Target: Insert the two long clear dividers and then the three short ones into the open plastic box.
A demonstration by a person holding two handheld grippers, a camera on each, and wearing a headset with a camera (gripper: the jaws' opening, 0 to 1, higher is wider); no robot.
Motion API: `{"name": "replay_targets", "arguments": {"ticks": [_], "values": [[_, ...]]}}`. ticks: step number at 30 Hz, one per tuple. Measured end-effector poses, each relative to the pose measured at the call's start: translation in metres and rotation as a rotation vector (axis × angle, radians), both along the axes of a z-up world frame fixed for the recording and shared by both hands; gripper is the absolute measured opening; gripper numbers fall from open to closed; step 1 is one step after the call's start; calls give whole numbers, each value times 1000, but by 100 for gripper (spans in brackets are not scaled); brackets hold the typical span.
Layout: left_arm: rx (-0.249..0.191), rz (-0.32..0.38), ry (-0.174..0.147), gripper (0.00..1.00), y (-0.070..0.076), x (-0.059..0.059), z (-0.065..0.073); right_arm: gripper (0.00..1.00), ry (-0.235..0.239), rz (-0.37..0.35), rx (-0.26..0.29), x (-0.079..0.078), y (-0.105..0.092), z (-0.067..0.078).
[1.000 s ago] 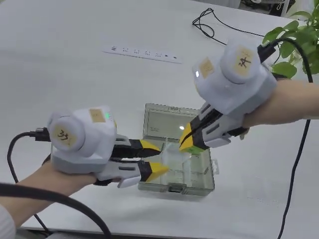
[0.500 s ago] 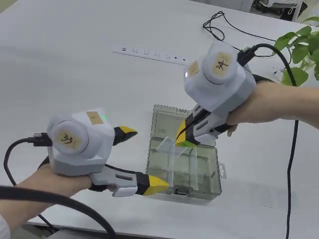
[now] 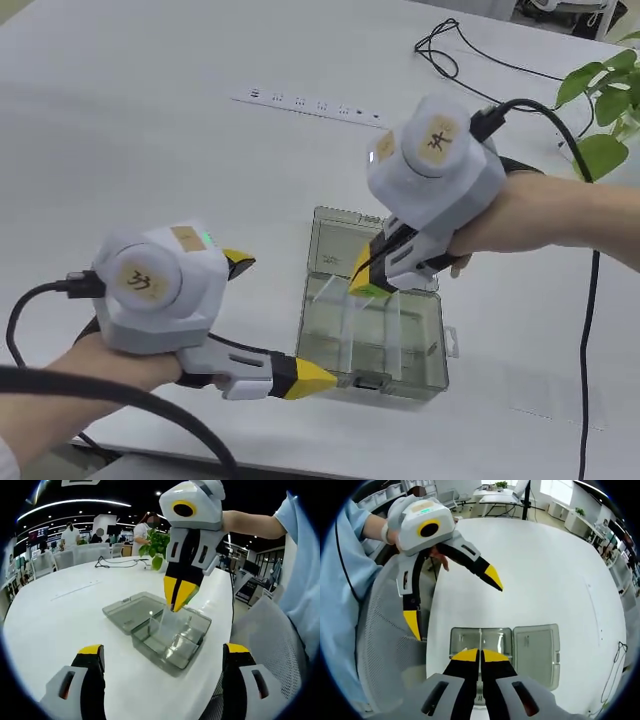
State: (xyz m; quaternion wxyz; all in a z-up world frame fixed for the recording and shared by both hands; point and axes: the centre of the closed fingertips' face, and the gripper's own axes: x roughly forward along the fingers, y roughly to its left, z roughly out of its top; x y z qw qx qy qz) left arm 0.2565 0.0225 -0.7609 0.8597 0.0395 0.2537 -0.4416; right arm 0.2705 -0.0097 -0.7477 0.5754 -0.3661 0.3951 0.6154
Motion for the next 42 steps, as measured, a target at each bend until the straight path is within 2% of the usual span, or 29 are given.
{"name": "replay_targets", "arguments": {"ticks": [11, 13, 15, 17, 26, 33, 42], "values": [[1, 9, 11, 99, 5, -3, -2, 2, 4, 8, -8, -1, -2, -7], [0, 8, 12, 98, 5, -4, -2, 2, -16, 15, -1, 3, -1, -7], [-2, 7, 14, 98, 5, -4, -2, 2, 25, -12, -1, 0, 0, -8], [-2, 5, 14, 98, 4, -5, -3, 2, -3, 7, -15, 3, -1, -10], [-2, 6, 18, 96, 5, -5, -3, 2, 8, 9, -18, 3, 5, -15], [-10, 8, 23, 96, 6, -7, -4, 2, -10, 34, -36, -1, 10, -25], [-11, 9, 28, 95, 8, -8, -7, 2, -20, 13, -27, -1, 14, -32]]}}
